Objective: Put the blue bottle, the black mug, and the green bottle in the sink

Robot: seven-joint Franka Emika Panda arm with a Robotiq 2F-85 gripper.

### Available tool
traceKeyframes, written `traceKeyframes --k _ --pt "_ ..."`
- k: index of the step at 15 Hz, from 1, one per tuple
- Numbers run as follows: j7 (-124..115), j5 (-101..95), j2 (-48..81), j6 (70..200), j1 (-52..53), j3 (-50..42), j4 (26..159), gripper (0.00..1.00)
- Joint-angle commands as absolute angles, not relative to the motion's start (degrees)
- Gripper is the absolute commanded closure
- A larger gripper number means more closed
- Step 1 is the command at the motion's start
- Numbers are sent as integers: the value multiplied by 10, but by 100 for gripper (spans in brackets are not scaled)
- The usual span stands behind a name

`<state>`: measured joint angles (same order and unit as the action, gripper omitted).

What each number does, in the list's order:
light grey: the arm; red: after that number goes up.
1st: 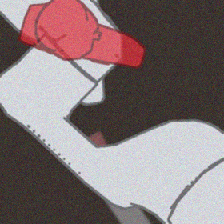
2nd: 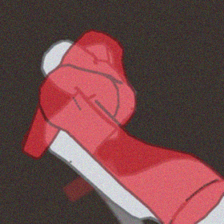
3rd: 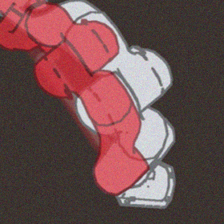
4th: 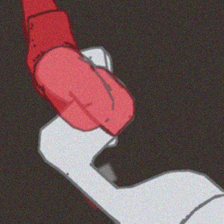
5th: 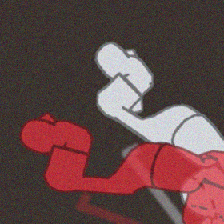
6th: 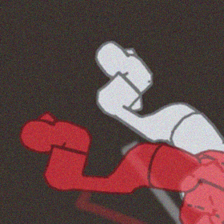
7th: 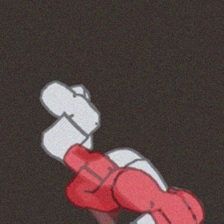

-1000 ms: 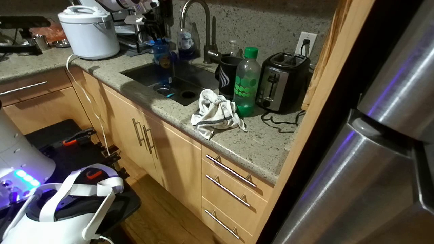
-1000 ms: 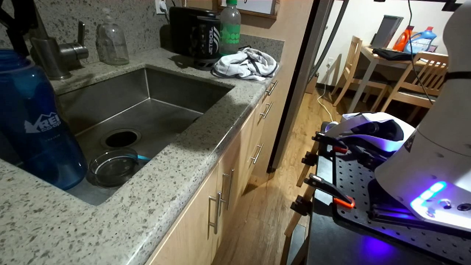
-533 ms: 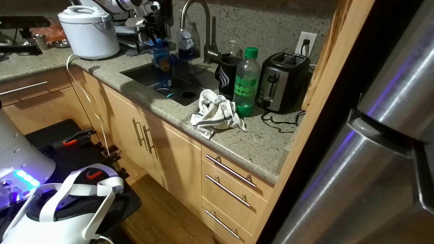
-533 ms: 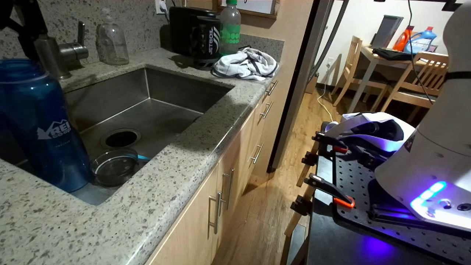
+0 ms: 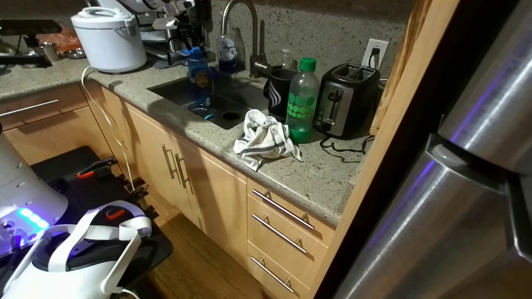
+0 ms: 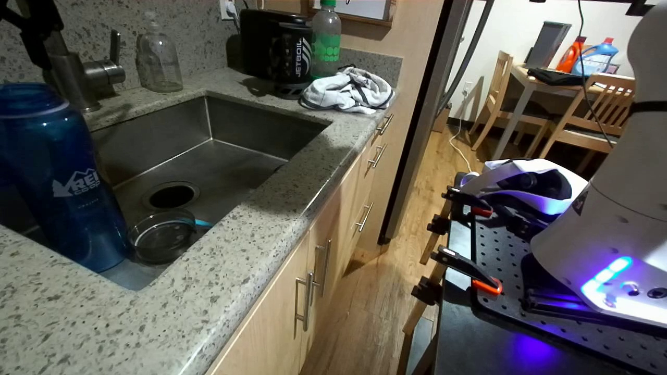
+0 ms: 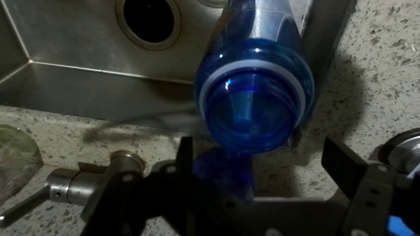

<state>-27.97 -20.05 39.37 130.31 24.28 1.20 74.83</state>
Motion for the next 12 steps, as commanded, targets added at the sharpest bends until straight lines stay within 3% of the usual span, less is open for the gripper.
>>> traceKeyframes --k 1,12 --pt "-279 -215 311 1263 255 11 822 0" --pt "-375 -252 118 1108 248 31 1027 0"
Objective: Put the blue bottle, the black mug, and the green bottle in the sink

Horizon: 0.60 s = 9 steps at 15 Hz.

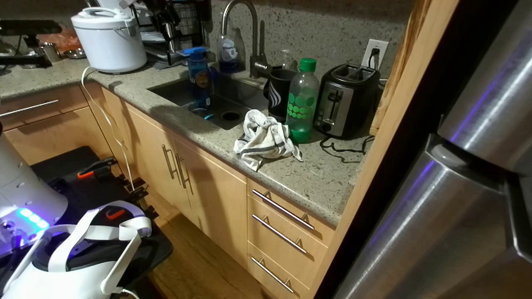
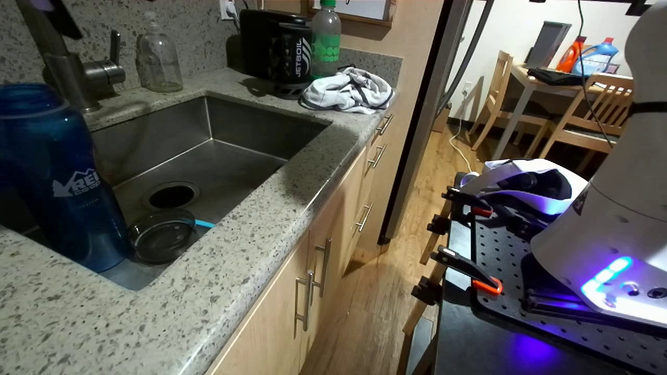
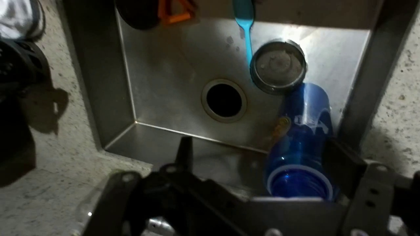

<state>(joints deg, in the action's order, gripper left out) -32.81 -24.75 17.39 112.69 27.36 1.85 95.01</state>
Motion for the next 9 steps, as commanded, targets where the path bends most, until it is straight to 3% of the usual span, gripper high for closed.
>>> traceKeyframes --k 1,9 --pt "-390 -245 111 1101 238 33 1040 0" --pt "-476 -175 106 1113 144 24 1111 0"
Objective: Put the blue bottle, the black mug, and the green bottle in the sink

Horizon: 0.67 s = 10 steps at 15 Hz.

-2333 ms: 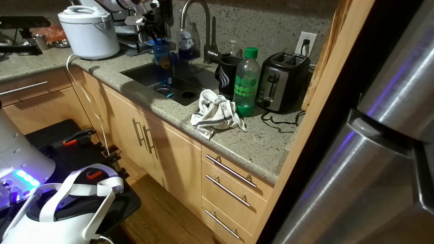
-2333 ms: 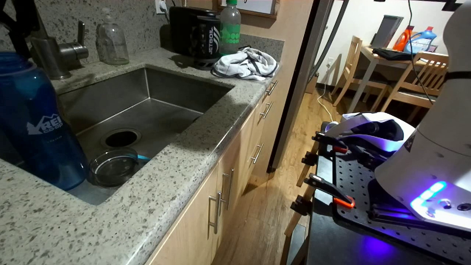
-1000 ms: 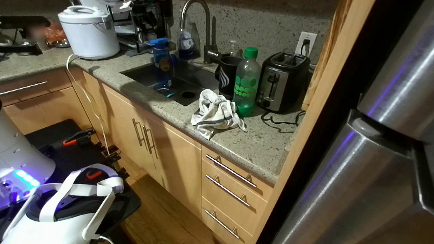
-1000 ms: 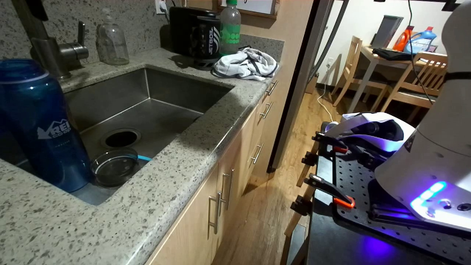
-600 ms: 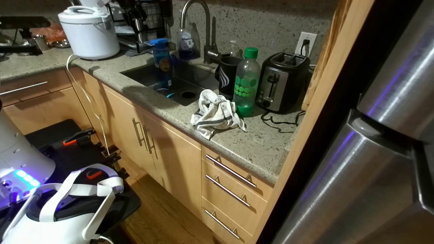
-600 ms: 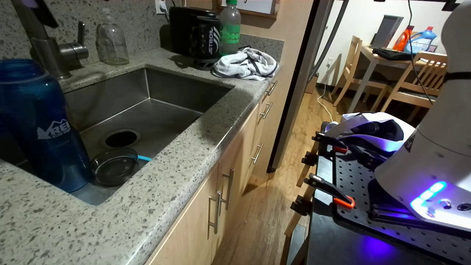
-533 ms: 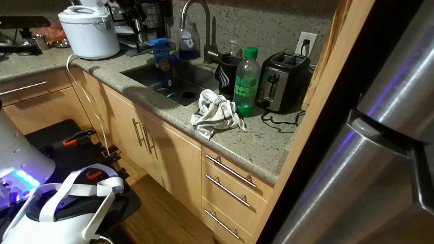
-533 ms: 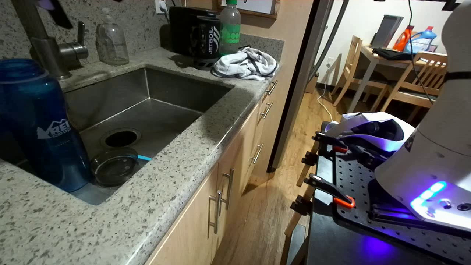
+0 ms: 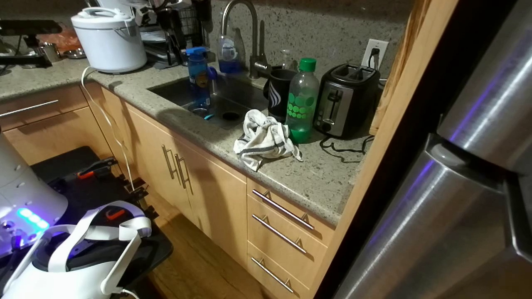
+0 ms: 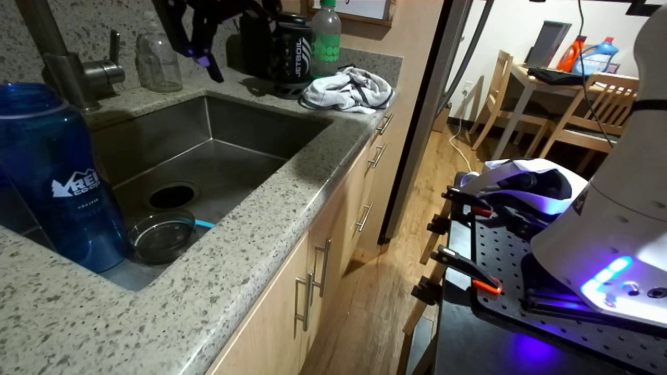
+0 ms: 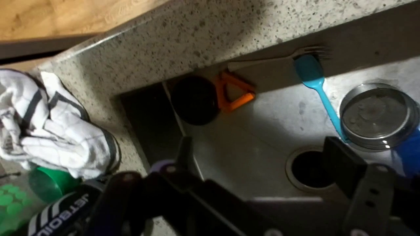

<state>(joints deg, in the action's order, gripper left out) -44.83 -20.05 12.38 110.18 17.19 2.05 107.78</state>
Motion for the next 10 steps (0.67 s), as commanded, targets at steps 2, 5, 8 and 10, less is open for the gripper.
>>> traceKeyframes --k 2,5,8,10 --pt "-488 -163 105 1120 128 22 1120 0" --pt "-512 -143 96 1131 107 17 1134 0" --pt "-537 -109 75 1149 84 10 1158 0" --pt "-554 -90 57 1165 69 3 1180 0"
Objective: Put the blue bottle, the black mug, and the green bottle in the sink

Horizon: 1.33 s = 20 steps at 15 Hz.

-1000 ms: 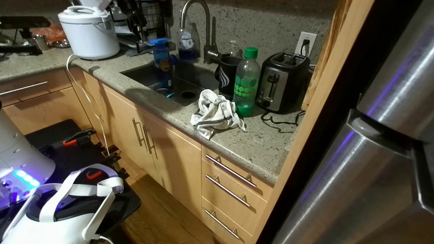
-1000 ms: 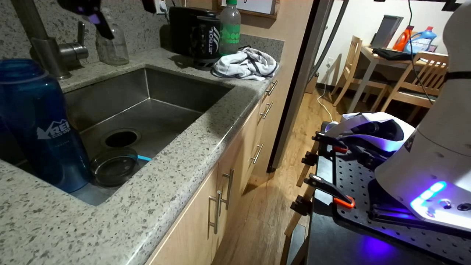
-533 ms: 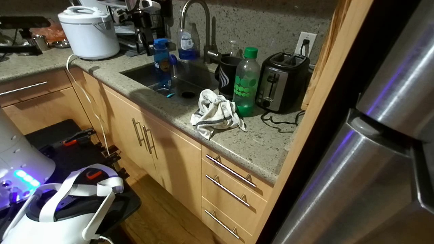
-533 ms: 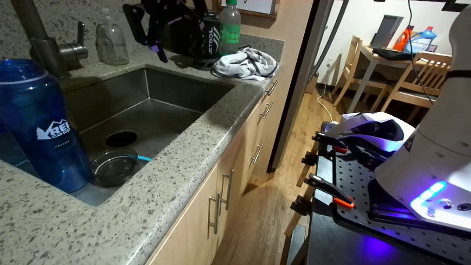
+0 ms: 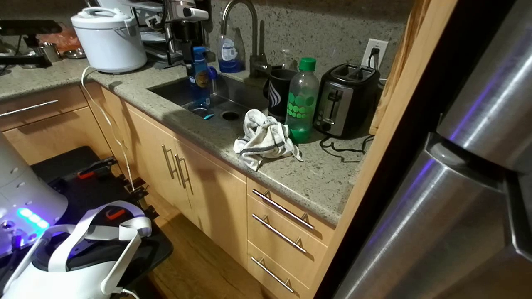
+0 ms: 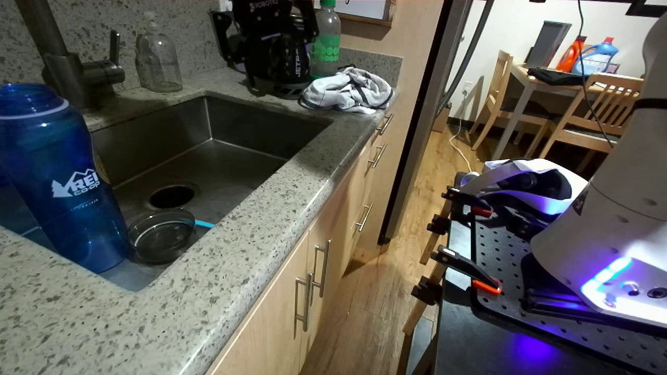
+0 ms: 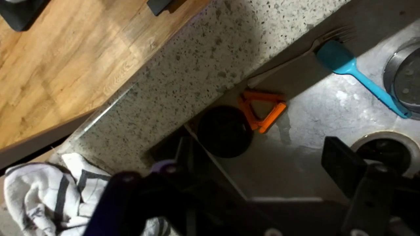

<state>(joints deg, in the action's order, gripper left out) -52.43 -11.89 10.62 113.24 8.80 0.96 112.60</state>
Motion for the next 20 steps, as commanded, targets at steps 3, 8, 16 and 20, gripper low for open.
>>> traceKeyframes --k 3,8,16,20 --pt "-560 -84 23 1214 55 -2 1214 0" --pt "-534 -95 27 1232 51 10 1202 0" --pt "-649 -96 76 1207 48 2 1129 0" --pt "-685 -78 72 1202 36 -13 1123 0"
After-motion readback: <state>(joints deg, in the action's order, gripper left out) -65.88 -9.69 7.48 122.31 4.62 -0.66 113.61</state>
